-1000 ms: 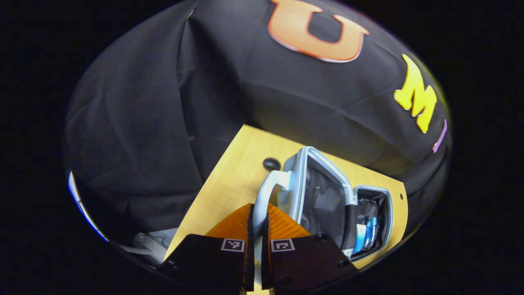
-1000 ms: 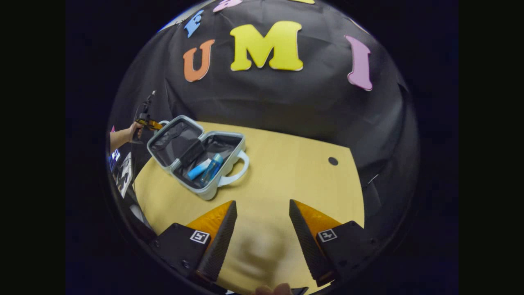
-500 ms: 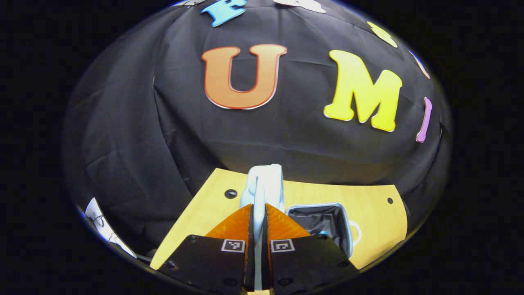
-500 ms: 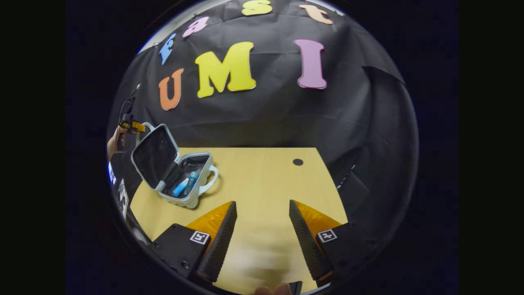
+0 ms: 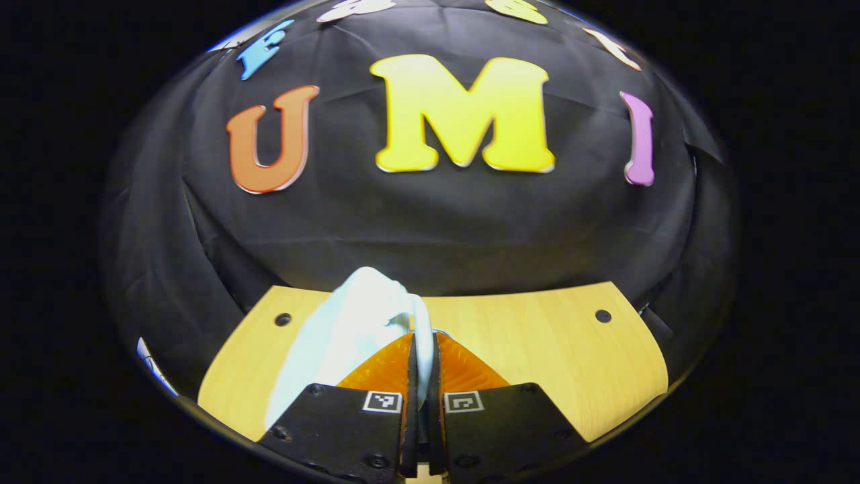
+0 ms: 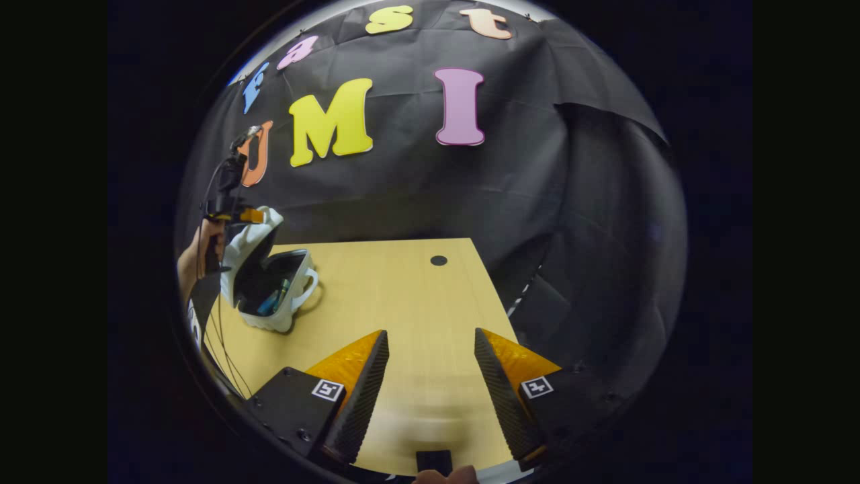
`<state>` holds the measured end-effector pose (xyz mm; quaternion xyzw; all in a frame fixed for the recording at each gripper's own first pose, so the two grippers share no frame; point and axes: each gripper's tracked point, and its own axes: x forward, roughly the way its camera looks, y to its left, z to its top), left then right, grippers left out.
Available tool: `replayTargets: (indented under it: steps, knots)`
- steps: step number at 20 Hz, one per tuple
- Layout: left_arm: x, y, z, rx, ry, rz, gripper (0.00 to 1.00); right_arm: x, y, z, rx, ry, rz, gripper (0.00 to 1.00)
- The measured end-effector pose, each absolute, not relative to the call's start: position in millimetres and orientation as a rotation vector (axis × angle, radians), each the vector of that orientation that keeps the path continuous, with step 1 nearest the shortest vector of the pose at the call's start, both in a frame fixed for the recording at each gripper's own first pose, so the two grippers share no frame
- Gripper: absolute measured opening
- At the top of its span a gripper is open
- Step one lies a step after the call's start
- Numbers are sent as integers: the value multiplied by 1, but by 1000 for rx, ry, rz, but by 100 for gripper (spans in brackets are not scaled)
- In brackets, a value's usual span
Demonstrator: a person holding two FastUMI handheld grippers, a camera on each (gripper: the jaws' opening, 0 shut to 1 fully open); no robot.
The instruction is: First open the suitcase, pack the skin care products into it, and then close the suitcase.
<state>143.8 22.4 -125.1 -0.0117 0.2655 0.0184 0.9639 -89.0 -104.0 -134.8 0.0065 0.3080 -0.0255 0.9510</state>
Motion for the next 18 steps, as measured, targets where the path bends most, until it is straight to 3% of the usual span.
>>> replayTargets:
  steps: [6, 11, 12, 13, 18]
  knots:
    - [149, -26, -224, 41, 654, -9, 9, -109, -135, -149, -38, 692, -111, 77]
    - [149, -37, -241, 89, 643, -9, 9, -107, -133, -154, -38, 699, -105, 77]
    - [149, -40, -244, 95, 634, -3, 17, -106, -131, -154, -40, 699, -100, 77]
    - [149, -44, -249, 98, 629, -2, 9, -105, -129, -154, -41, 696, -94, 77]
    - [153, -48, -259, 161, 577, 37, 13, -101, -125, -149, -63, 681, -77, 77]
